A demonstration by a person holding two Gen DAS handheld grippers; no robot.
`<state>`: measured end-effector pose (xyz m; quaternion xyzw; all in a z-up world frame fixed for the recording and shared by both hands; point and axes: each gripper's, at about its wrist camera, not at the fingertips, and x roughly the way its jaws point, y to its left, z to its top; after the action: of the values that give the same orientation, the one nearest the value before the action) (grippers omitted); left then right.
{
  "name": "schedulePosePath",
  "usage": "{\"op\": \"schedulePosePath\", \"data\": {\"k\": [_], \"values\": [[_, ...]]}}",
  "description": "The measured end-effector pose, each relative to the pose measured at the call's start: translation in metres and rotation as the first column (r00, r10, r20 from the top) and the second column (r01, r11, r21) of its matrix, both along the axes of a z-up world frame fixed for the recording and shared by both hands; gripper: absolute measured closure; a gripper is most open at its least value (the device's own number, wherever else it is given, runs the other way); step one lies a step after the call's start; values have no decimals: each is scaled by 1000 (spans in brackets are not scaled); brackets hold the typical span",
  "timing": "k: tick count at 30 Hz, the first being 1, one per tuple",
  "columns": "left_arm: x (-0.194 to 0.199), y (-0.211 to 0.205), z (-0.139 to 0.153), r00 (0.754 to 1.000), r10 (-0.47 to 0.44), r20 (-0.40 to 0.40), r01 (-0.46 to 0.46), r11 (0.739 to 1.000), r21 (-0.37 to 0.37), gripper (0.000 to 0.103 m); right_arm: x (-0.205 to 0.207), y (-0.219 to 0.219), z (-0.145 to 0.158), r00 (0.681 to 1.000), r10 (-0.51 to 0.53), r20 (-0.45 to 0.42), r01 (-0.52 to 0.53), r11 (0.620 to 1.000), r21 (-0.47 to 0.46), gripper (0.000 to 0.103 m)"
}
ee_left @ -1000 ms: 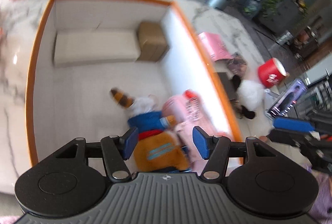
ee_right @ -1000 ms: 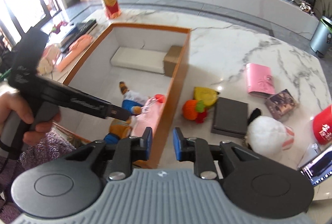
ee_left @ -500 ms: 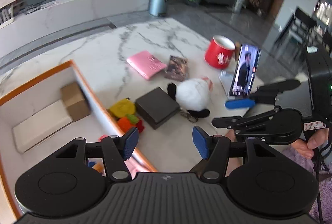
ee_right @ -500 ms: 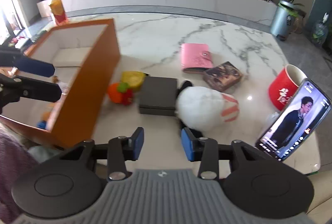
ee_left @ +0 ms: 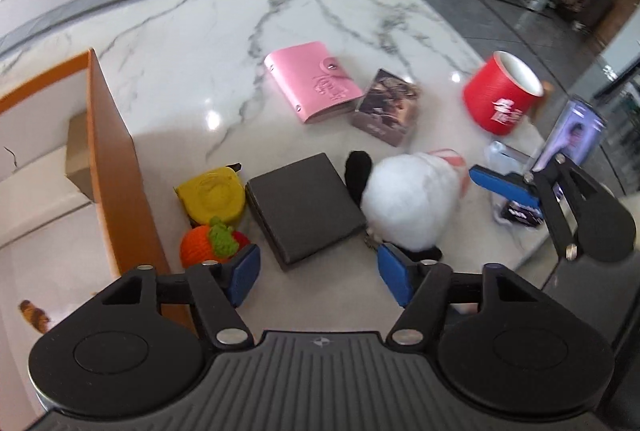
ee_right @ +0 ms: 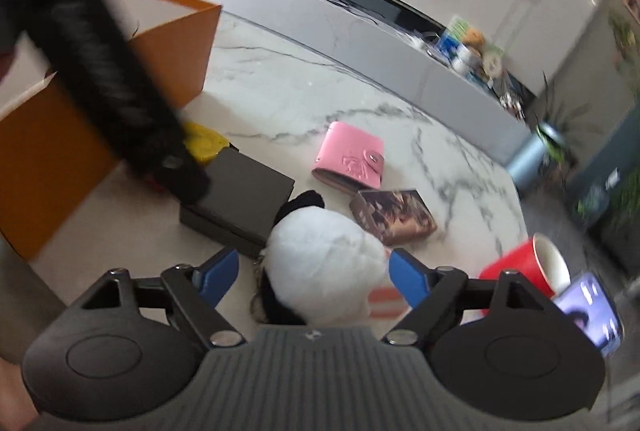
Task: Organize objects
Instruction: 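Grasp the dark grey box with the left tool while the right tool grasps the white plush panda, then carry the grey box with the left tool while the right tool carries the panda into the orange box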
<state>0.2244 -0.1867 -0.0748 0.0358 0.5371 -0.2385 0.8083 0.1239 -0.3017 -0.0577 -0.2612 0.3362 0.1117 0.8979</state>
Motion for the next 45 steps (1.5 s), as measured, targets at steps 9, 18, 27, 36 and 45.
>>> {"op": "schedulePosePath", "data": {"k": [9,18,27,36,45], "values": [[26,-23,-32,991,116,-67,-112,992,57,22,28,-17,-28,1000,16,1,-16,1000,-14,14],[38,-35,-51,974,201,-106,-195,979,66,13,30,-16,-55,993,69,93,-57,990,-127,12],[41,-43,-67,974,207,-88,-199,975,96,12,33,-18,-54,993,51,104,-37,990,-133,20],[33,-38,-54,982,180,-60,-178,983,35,14,33,-19,-44,996,16,90,-8,995,-97,22],[9,-18,1,987,158,41,-156,986,-52,14,23,-22,2,992,-41,120,37,999,36,22]]}}
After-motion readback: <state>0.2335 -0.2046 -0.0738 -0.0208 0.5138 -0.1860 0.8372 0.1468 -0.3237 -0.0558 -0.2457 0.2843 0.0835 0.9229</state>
